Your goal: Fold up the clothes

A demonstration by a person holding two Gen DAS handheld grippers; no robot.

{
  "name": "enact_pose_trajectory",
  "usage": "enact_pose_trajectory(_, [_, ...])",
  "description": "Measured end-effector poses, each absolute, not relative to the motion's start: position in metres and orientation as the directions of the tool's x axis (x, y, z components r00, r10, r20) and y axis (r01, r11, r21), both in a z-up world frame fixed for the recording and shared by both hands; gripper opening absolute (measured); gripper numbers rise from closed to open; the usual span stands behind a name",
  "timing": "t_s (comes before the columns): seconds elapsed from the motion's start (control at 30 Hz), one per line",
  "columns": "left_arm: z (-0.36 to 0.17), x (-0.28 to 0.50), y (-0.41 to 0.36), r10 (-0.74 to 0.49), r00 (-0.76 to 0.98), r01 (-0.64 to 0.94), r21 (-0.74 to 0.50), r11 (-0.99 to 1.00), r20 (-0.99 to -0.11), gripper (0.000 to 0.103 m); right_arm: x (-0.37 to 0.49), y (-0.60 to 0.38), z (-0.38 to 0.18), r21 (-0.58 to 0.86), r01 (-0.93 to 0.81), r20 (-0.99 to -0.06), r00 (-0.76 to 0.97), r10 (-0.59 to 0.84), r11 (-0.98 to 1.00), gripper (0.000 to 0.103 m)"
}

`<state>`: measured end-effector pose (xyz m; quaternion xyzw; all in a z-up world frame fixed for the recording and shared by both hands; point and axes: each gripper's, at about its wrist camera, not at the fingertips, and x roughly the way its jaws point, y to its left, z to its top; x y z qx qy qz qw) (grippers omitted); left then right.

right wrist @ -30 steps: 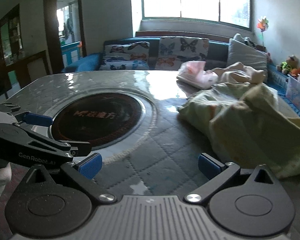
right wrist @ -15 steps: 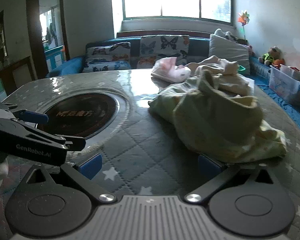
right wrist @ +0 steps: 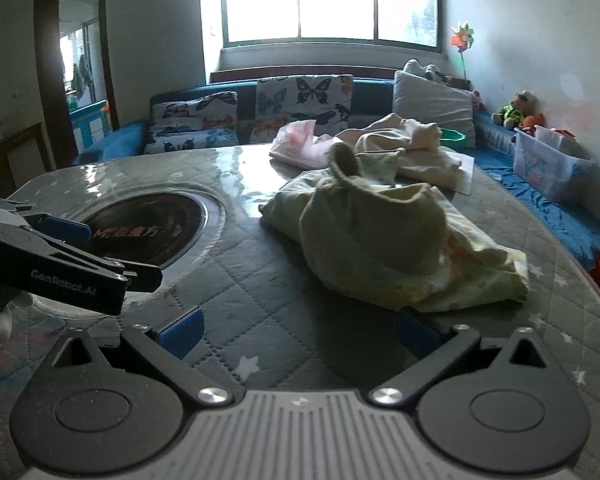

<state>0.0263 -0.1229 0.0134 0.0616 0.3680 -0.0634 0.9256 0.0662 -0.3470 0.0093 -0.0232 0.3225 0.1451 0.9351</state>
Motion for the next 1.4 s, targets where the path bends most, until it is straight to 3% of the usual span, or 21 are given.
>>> enact_pose_trajectory(0.6, [0.025,0.045,-0.152,-0.096,0.724,0.202,0.076,0.976,-0.683,0.103,0.086,-0.407,0.033,0.017,-0.205,-0.556,0.811,0.179,0.979,0.103])
enact_pose_trajectory(0.77, [0.028,0.053,-0.154,-0.094,0.726,0.202,0.081,0.976,-0.681,0.103,0.052,-0.377,0.03,-0.001,-0.182,-0.53,0.834,0.154,0.983,0.103])
enact_pose_trajectory(1.2, [0.041,0.074,-0.152,-0.086,0.741,0.191,0.086,0.978,-0.667,0.103,0.062,-0.358,0.042,-0.012,-0.253,-0.498,0.84,0.214,0.967,0.103])
enact_pose_trajectory(1.4, [0.047,0.079,-0.149,-0.081,0.749,0.185,0.09,0.979,-0.658,0.103,0.068,-0.346,0.035,-0.024,-0.31,-0.527,0.812,0.251,0.951,0.089])
